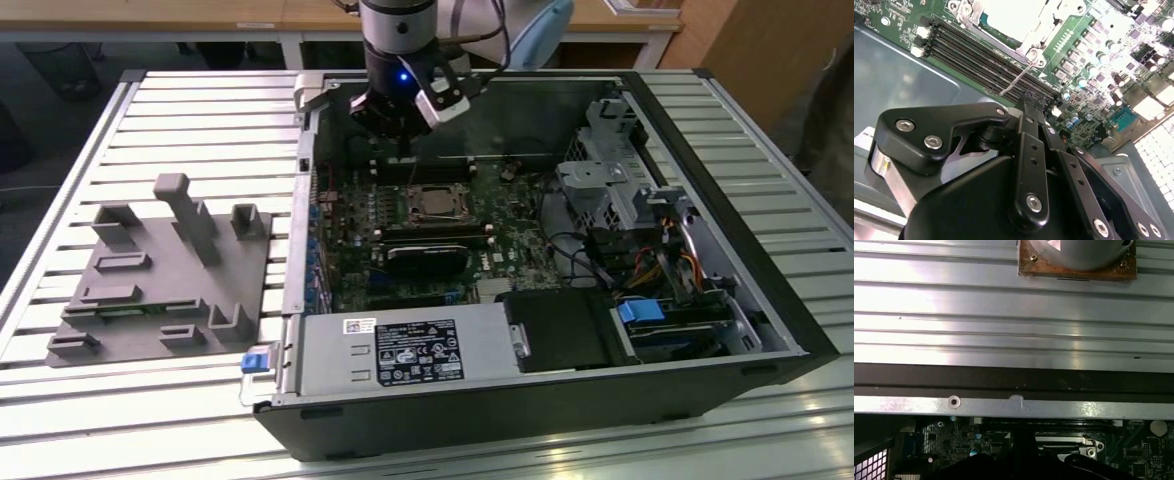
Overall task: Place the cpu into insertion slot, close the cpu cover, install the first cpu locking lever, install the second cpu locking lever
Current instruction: 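Install the first cpu locking lever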
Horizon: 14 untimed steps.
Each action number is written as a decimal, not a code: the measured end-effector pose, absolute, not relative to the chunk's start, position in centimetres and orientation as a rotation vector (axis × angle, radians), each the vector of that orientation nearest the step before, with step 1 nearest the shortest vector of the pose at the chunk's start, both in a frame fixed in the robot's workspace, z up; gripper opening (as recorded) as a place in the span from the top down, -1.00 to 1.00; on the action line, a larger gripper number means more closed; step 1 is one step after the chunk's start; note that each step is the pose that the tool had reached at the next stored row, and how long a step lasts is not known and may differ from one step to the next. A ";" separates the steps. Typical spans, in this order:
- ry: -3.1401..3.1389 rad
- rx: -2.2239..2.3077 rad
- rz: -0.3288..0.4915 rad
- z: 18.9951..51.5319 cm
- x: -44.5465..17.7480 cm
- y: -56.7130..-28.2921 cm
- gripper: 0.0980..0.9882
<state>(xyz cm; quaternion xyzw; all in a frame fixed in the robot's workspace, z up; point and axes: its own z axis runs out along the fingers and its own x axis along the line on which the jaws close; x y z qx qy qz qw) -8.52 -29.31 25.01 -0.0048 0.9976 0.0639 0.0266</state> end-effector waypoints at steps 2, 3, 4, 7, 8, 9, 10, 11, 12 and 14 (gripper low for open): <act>3.082 -0.015 0.198 25.0 -8.5 -29.4 0.94; 3.082 -0.015 0.198 25.0 -8.5 -29.5 0.94; 3.082 -0.015 0.198 25.0 -8.4 -29.5 0.94; 3.082 -0.015 0.198 25.0 -7.9 -29.5 0.94; 3.082 -0.015 0.197 25.0 -7.6 -29.5 0.94; 3.082 -0.015 0.198 25.0 -7.4 -29.5 0.94; 3.082 -0.014 0.198 25.0 -7.2 -29.5 0.94; 3.082 -0.014 0.197 25.0 -6.9 -29.5 0.94; 3.082 -0.014 0.197 24.9 -6.7 -29.5 0.94; 3.082 -0.015 0.198 24.9 -6.3 -29.5 0.94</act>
